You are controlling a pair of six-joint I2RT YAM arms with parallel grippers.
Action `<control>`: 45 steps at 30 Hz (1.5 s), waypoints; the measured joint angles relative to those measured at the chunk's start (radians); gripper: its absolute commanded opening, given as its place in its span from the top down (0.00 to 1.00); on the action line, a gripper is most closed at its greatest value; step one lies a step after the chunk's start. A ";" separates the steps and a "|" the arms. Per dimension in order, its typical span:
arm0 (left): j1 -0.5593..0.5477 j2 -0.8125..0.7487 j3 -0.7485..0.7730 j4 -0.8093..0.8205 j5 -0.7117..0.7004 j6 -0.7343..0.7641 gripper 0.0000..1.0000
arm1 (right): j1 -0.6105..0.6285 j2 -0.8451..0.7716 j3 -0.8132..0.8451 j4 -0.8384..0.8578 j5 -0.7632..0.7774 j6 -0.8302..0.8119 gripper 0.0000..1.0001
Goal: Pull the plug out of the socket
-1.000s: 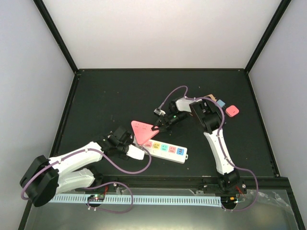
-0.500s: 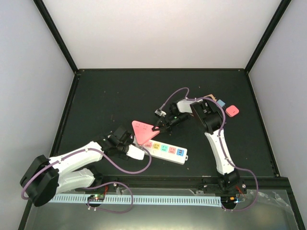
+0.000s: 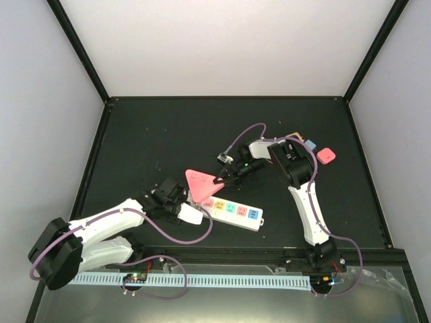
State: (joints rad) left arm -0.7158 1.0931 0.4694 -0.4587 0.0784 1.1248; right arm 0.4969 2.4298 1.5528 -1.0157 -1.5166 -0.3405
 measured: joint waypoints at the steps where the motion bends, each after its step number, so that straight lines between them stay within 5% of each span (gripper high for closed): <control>1: 0.000 0.000 0.000 0.000 0.000 0.000 0.87 | 0.000 -0.002 0.003 -0.008 0.005 -0.013 0.99; 34: 0.000 0.008 0.000 0.023 -0.025 0.001 0.88 | 0.033 -0.087 0.016 -0.123 0.002 -0.064 0.99; 45: 0.000 -0.026 0.049 -0.066 -0.018 -0.109 0.66 | 0.002 -0.159 0.031 -0.147 0.002 -0.089 0.99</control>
State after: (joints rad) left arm -0.7158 1.0668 0.5186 -0.5243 0.0608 1.0157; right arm 0.4988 2.2704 1.5837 -1.1629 -1.5146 -0.4290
